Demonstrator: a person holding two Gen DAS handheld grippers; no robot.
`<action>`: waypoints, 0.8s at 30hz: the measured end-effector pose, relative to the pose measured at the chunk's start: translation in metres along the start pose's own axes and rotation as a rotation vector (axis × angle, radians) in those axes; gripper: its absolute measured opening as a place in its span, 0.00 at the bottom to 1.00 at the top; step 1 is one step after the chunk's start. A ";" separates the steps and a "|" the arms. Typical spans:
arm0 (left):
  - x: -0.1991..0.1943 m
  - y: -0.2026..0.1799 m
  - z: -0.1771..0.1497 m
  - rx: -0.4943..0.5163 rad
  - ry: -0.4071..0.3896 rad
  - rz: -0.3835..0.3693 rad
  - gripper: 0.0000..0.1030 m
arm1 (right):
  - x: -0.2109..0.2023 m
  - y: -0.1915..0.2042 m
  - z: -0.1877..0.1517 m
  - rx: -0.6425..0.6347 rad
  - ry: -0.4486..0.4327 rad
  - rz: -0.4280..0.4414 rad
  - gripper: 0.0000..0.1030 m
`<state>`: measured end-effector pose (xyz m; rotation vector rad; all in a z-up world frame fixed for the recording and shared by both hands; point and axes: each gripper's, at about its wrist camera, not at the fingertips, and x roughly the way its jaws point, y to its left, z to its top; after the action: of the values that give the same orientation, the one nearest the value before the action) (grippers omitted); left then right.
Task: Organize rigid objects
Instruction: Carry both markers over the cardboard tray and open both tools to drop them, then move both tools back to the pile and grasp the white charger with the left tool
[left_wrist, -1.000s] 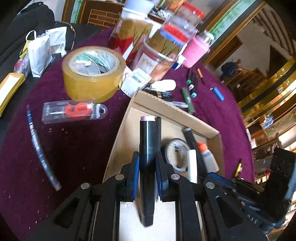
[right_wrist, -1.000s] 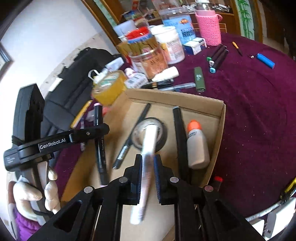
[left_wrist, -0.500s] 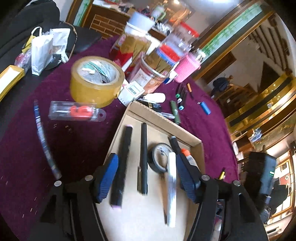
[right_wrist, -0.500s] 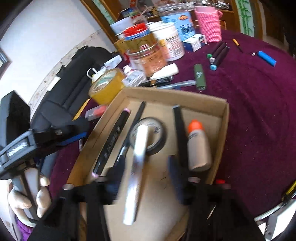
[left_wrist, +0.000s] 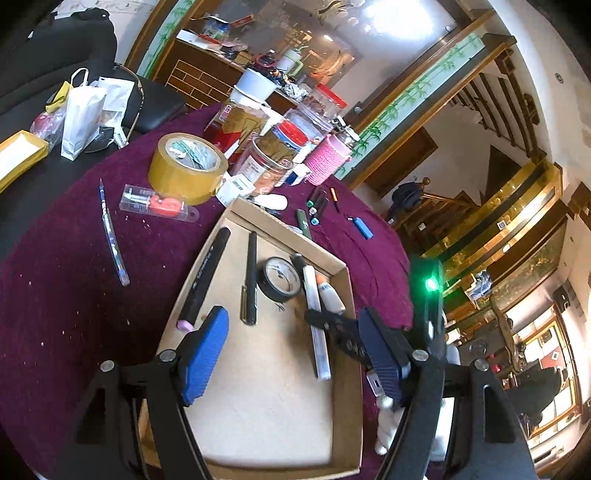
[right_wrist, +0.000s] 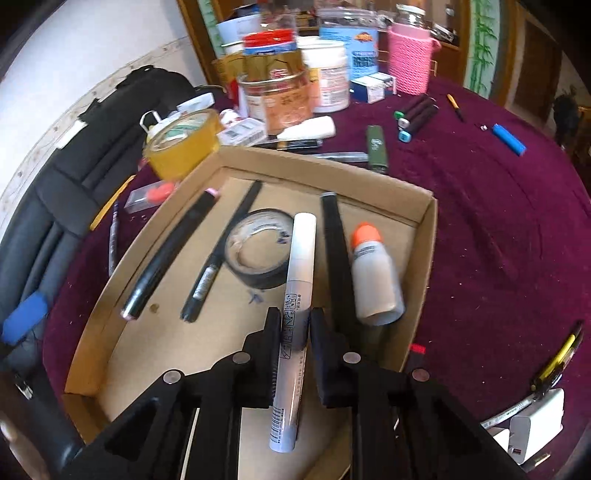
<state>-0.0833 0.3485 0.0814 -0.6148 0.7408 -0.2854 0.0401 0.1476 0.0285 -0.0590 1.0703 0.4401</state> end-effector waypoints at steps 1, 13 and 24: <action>-0.001 -0.002 -0.001 0.005 0.000 0.002 0.70 | 0.002 -0.001 0.003 0.006 0.006 0.007 0.17; -0.025 -0.021 -0.016 0.093 -0.071 0.120 0.80 | -0.052 -0.026 0.013 0.086 -0.178 0.131 0.62; -0.015 -0.031 -0.035 0.087 -0.050 0.108 0.80 | -0.204 -0.084 -0.081 0.041 -0.760 -0.321 1.00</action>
<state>-0.1200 0.3161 0.0888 -0.4958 0.7071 -0.2010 -0.0776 -0.0149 0.1500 -0.0224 0.3096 0.1206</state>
